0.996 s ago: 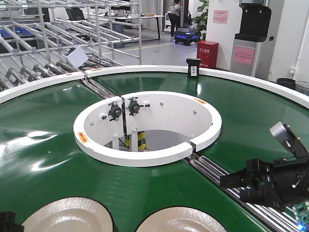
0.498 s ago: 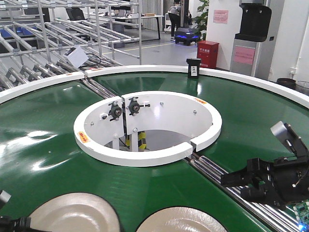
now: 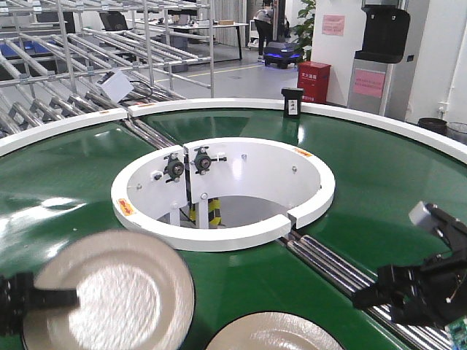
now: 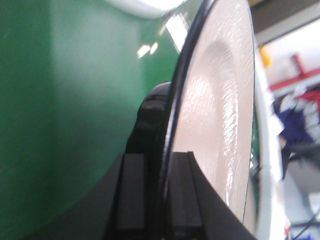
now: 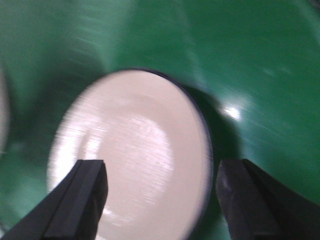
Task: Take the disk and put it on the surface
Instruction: 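Close both grippers on the plate rims and lift the plates upright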
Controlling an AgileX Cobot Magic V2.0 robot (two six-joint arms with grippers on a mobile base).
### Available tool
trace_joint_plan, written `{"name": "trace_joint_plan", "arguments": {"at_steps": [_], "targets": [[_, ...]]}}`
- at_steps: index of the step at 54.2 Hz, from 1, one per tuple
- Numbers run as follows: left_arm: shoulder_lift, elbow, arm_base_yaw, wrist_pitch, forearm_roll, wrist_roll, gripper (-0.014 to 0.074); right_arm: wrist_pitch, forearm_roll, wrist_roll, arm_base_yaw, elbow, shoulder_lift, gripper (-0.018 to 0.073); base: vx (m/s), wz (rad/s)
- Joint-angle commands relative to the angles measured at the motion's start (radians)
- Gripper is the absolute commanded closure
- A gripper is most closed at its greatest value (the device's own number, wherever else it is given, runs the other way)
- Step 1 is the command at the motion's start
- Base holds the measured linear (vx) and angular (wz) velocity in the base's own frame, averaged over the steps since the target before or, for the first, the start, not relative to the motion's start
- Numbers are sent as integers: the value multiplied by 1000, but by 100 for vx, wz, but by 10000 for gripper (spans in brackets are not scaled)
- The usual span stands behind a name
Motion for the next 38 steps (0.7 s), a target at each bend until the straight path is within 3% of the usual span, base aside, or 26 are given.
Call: {"name": "trace_joint_plan", "arguments": {"at_steps": [1, 7, 16, 30, 34, 38], "targets": [[-111, -22, -5, 83, -147, -57, 598, -15, -36, 27, -4, -30, 19, 46, 0, 0], [-170, -22, -5, 76, -177, -94, 598, -14, -3, 11, -4, -30, 109, 46, 0, 0], [-203, -22, -5, 78, -219, -137, 598, -2, 143, -87, 6, -30, 228, 46, 0, 0], [-203, -22, -5, 78, -237, -139, 598, -10, 277, -174, 123, -30, 345, 61, 0, 0], [-203, -22, -5, 77, -237, -139, 598, -19, 308, -189, 143, -30, 364, 98, 0, 0], [-203, -22, -5, 77, -237, -139, 598, -12, 345, -210, 144, -30, 369, 239, 0, 0]]}}
